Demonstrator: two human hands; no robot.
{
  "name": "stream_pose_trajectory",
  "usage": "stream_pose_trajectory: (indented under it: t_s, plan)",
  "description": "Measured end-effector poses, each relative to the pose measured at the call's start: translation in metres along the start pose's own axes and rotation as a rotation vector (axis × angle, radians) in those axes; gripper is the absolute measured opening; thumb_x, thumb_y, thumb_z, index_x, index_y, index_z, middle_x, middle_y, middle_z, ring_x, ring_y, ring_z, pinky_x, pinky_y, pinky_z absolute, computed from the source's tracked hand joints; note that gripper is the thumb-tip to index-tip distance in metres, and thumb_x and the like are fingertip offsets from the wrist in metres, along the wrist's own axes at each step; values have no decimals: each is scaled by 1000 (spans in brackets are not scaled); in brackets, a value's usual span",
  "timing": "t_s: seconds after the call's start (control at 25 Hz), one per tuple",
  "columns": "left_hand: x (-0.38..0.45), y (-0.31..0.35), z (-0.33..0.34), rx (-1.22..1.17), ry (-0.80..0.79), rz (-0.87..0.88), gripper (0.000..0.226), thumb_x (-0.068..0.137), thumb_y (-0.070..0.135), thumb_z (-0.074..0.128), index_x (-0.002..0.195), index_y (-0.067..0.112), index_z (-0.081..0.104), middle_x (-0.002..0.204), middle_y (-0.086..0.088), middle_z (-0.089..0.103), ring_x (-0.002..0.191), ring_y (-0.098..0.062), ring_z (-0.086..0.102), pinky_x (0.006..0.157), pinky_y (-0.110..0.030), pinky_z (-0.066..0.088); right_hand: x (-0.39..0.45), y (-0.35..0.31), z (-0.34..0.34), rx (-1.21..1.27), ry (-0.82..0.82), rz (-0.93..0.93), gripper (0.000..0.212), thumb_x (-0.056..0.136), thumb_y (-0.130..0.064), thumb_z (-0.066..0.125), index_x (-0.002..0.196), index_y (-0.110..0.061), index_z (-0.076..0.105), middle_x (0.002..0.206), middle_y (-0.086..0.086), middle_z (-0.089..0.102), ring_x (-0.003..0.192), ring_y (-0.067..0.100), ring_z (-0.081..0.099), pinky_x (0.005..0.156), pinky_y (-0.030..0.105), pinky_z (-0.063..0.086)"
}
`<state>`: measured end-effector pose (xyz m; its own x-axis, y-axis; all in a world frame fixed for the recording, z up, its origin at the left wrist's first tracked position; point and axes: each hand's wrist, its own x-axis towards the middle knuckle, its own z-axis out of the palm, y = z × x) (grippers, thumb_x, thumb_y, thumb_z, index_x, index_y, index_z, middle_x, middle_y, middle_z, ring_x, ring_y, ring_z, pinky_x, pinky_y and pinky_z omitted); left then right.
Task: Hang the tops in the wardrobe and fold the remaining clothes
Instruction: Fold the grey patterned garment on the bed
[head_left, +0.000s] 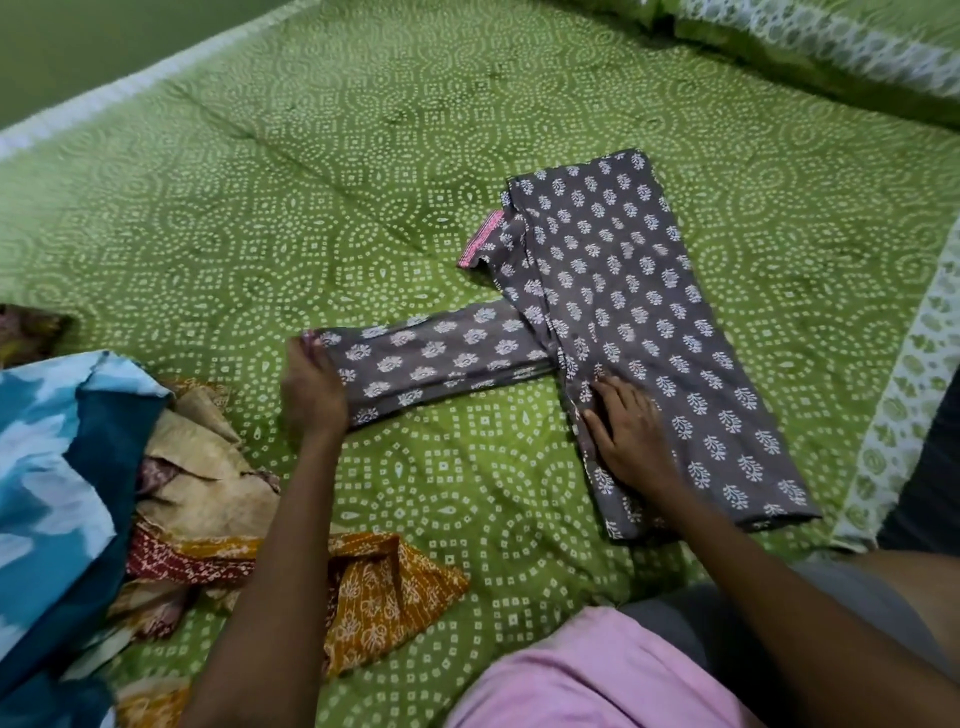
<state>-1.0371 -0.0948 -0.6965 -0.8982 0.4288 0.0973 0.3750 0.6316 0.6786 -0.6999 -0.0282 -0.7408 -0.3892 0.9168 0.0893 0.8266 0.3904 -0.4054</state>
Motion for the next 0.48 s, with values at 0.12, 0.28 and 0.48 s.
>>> stream_pose_trajectory:
  t_s: [0.12,0.28,0.48]
  plan:
    - [19,-22,0,211,-150,-44,29,98,26,41,113,2,49,114,-30,56,103,-45,55,81,-45,42,-6,8,1,-61,-8,-32,56,92,-43,30,126,-7,55,132,13,55,120,28,51,102,37,32]
    - [19,3,7,329,-6,73,43,87,18,53,123,-2,43,121,-27,52,111,-42,50,90,-45,40,-3,8,0,-63,-2,-46,54,91,-44,32,122,-8,57,125,11,59,114,28,55,98,37,34]
    - [10,84,67,-259,-468,244,12,88,13,59,93,2,61,86,-16,62,74,-23,57,66,-33,50,23,2,-17,192,94,71,41,93,-43,37,105,-10,59,98,11,64,90,28,58,80,39,44]
